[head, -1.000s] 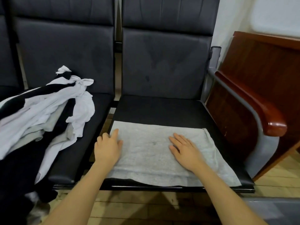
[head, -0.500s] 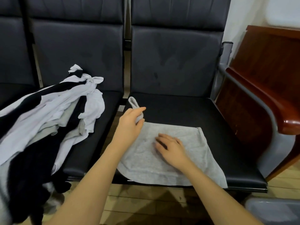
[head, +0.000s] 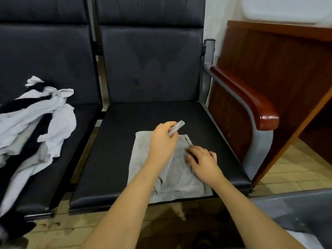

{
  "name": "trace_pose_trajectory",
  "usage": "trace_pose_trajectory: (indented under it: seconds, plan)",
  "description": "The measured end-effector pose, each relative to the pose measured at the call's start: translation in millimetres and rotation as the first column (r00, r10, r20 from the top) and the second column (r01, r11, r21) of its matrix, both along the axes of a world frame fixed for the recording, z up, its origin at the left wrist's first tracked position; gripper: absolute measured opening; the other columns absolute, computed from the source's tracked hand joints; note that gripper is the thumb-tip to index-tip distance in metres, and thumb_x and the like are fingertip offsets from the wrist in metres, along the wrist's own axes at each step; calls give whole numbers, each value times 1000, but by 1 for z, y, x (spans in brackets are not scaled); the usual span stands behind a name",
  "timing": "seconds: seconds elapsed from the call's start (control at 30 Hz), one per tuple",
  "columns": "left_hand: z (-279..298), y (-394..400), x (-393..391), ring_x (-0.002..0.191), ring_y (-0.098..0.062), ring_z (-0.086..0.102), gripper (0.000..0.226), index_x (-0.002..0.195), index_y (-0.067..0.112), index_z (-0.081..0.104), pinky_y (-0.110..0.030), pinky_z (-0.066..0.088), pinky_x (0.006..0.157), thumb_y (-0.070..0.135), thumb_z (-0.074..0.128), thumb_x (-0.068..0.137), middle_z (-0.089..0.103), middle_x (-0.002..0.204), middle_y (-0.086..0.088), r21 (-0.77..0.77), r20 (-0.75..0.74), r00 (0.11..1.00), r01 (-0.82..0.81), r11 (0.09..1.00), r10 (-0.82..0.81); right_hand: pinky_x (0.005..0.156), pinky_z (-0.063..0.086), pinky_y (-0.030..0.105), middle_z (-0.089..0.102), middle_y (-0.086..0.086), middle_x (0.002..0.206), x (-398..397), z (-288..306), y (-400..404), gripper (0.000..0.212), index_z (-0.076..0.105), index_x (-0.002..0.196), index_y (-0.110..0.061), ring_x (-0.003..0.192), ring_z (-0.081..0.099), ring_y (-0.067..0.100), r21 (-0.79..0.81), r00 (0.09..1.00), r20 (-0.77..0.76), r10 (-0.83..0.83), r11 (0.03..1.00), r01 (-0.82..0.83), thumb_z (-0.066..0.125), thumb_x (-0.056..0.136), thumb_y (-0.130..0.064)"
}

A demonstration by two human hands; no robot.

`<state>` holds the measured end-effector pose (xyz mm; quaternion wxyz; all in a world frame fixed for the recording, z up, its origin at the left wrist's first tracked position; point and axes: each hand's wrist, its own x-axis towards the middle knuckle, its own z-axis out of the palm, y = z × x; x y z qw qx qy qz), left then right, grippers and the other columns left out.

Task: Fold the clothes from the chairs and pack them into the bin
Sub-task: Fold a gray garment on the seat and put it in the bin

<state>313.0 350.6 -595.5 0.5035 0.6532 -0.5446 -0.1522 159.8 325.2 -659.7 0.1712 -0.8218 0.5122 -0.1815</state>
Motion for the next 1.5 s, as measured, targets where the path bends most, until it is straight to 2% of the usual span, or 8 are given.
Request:
trace_pose_trajectory:
  seconds: [0.23,0.4,0.53,0.67,0.8,1.03,1.33,1.5]
  plan:
    - [-13,-12,-12,107,-19,59,40,135,14,48,-26,46,90,23,50,96,62,118,-6,305,135,971,148,941,-196,101,39,46,49,-13,98,-6,9,-2,9,53,99,-26,102,52,11,70,877,437,-199,980,188,46,98,-21]
    - [-31,9,30,118,-18,52,33,128,12,56,-21,37,97,16,44,99,56,130,-4,227,294,953,2,974,-71,98,26,25,50,-9,117,8,22,-5,23,56,119,-20,110,47,10,-93,951,307,-25,994,56,44,99,-23]
    - [-56,19,59,139,-16,28,41,141,20,41,-27,21,113,29,34,102,36,150,1,413,467,845,51,909,-259,106,33,29,51,-3,135,36,30,3,36,51,134,-16,126,45,12,-102,961,193,198,978,-181,39,102,-27]
    - [-68,24,67,145,-8,-6,47,149,37,8,-38,0,119,40,11,102,-2,158,10,593,496,804,-38,805,-327,118,2,34,11,-3,160,47,9,-3,56,18,152,-21,147,6,13,99,964,-226,138,988,-118,15,102,-46]
    - [-70,14,77,144,-6,-11,47,149,38,3,-41,-5,118,39,8,102,-6,158,10,575,516,809,-84,814,-282,115,-15,37,-4,-12,160,49,0,-20,55,6,152,-31,145,-12,8,156,957,-272,97,986,-55,5,100,-49]
    - [-64,28,94,144,-5,-7,47,150,31,15,-33,-11,115,37,15,103,2,159,8,521,449,825,71,851,-344,111,-2,36,43,-20,141,53,14,-19,36,54,129,-39,134,27,1,106,997,-14,81,991,-79,35,99,-47]
    - [-59,75,83,143,-16,-19,79,150,22,-10,-33,-12,114,67,4,86,-18,157,-2,600,627,605,27,800,-491,97,10,30,54,-15,115,71,25,17,34,53,127,-36,117,42,6,17,985,-63,164,987,-163,54,93,-36]
    - [-61,78,79,144,-17,-16,75,151,20,-8,-34,-10,115,63,6,90,-15,158,-3,564,647,612,17,826,-455,105,12,31,58,-14,97,60,29,26,9,64,95,-29,97,48,-3,-17,979,67,195,981,-194,59,90,-24]
